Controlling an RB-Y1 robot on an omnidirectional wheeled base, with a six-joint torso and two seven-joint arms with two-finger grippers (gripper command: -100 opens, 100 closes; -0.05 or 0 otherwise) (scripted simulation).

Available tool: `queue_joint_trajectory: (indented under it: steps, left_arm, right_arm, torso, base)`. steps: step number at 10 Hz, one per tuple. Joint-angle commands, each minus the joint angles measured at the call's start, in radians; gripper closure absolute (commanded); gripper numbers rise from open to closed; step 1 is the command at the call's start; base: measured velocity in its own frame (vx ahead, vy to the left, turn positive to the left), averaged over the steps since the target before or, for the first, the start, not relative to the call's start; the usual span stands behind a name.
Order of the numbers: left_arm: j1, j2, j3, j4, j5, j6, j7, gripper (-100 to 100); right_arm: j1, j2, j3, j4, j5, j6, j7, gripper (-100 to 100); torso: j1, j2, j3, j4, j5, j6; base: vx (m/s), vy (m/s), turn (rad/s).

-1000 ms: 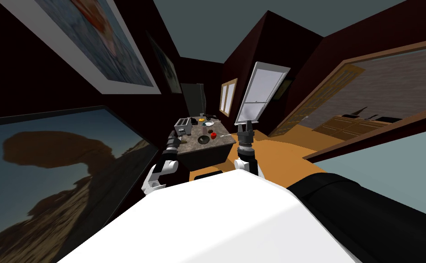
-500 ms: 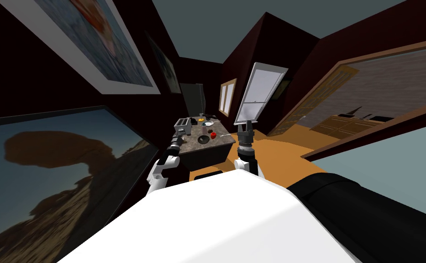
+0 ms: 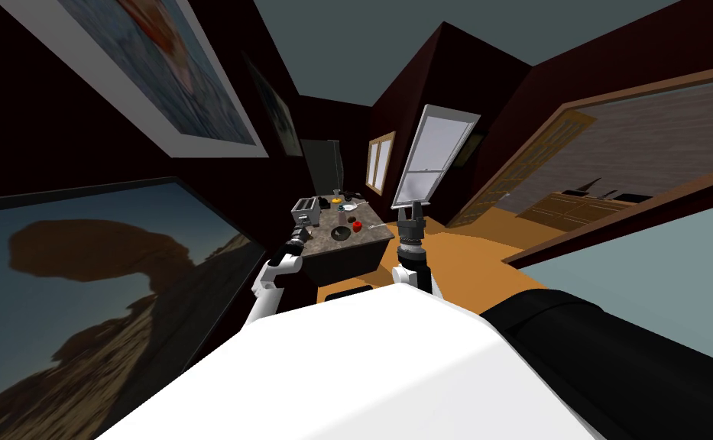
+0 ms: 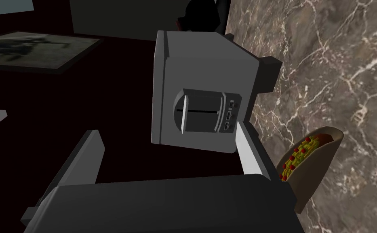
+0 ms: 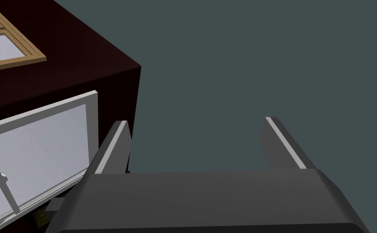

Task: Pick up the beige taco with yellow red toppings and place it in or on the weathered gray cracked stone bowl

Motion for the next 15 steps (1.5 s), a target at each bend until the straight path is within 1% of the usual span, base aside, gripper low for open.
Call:
queue_joint_trajectory:
  steps: [1,2,3,4,5,6,7,8,9,10,11,12,13,14,15]
  left_arm:
    - [-0.047,0.012,-0.002,0.045,0.021,0.05,0.001,-100]
    - [-0.047,0.012,-0.002,0.045,0.021,0.074,0.001,-100]
    - [-0.09,0.021,-0.003,0.087,0.041,0.105,0.002,-100]
    - [-0.095,0.021,-0.003,0.093,0.041,0.132,0.002,-100]
    - [-0.095,0.021,-0.003,0.093,0.041,0.139,0.002,-100]
    - [-0.143,0.03,-0.005,0.14,0.06,0.18,0.003,-100]
    - [-0.144,0.03,-0.005,0.14,0.06,0.205,0.003,-100]
    - [-0.186,0.037,-0.008,0.183,0.078,0.234,0.003,-100]
    - [-0.193,0.037,-0.008,0.188,0.078,0.265,0.003,-100]
    - [-0.235,0.045,-0.011,0.226,0.096,0.297,0.003,-100]
    - [-0.242,0.045,-0.011,0.237,0.096,0.325,0.003,-100]
    - [-0.242,0.045,-0.011,0.237,0.096,0.338,0.003,-100]
    - [-0.288,0.051,-0.014,0.285,0.114,0.373,0.003,-100]
    - [-0.291,0.051,-0.014,0.285,0.114,0.4,0.003,-100]
    - [-0.334,0.057,-0.018,0.329,0.13,0.429,0.002,-100]
  right_arm:
    - [0.0,0.0,0.0,0.0,0.0,0.0,0.0,0]
    - [0.0,0.0,0.0,0.0,0.0,0.0,0.0,0]
    - [0.0,0.0,0.0,0.0,0.0,0.0,0.0,0]
    - [0.0,0.0,0.0,0.0,0.0,0.0,0.0,0]
    - [0.0,0.0,0.0,0.0,0.0,0.0,0.0,0]
    - [0.0,0.0,0.0,0.0,0.0,0.0,0.0,0]
    - [0.0,0.0,0.0,0.0,0.0,0.0,0.0,0]
    - [0.0,0.0,0.0,0.0,0.0,0.0,0.0,0]
    - [0.0,0.0,0.0,0.0,0.0,0.0,0.0,0]
    - [0.0,0.0,0.0,0.0,0.0,0.0,0.0,0]
    - [0.0,0.0,0.0,0.0,0.0,0.0,0.0,0]
    - [0.0,0.0,0.0,0.0,0.0,0.0,0.0,0]
    - [0.0,0.0,0.0,0.0,0.0,0.0,0.0,0]
    - [0.0,0.0,0.0,0.0,0.0,0.0,0.0,0]
    - [0.0,0.0,0.0,0.0,0.0,0.0,0.0,0]
  torso:
    - [0.0,0.0,0.0,0.0,0.0,0.0]
    - [0.0,0.0,0.0,0.0,0.0,0.0]
    - [0.0,0.0,0.0,0.0,0.0,0.0]
    - [0.0,0.0,0.0,0.0,0.0,0.0]
    - [0.0,0.0,0.0,0.0,0.0,0.0]
    - [0.0,0.0,0.0,0.0,0.0,0.0]
    - [0.0,0.0,0.0,0.0,0.0,0.0]
    - [0.0,0.0,0.0,0.0,0.0,0.0]
    - [0.0,0.0,0.0,0.0,0.0,0.0]
    - [0.0,0.0,0.0,0.0,0.0,0.0]
    - [0.0,-0.001,0.0,0.0,0.0,0.0]
    - [0.0,0.0,0.0,0.0,0.0,0.0]
    - [0.0,0.0,0.0,0.0,0.0,0.0]
    - [0.0,0.0,0.0,0.0,0.0,0.0]
    - [0.0,0.0,0.0,0.0,0.0,0.0]
  base:
    - [-0.001,0.006,-0.011]
    - [0.001,0.01,-0.013]
    - [0.0,0.013,-0.01]
    - [0.0,0.012,-0.009]
    - [0.0,0.0,0.0]
    - [0.001,0.009,-0.001]
    - [0.002,0.009,-0.009]
    - [0.002,0.011,-0.002]
    - [0.003,0.01,-0.004]
    - [0.005,0.014,0.003]
    - [0.004,0.011,-0.001]
    - [0.0,0.0,0.0]
    - [0.004,0.008,0.01]
    - [0.005,0.011,0.001]
    - [0.01,0.018,0.011]
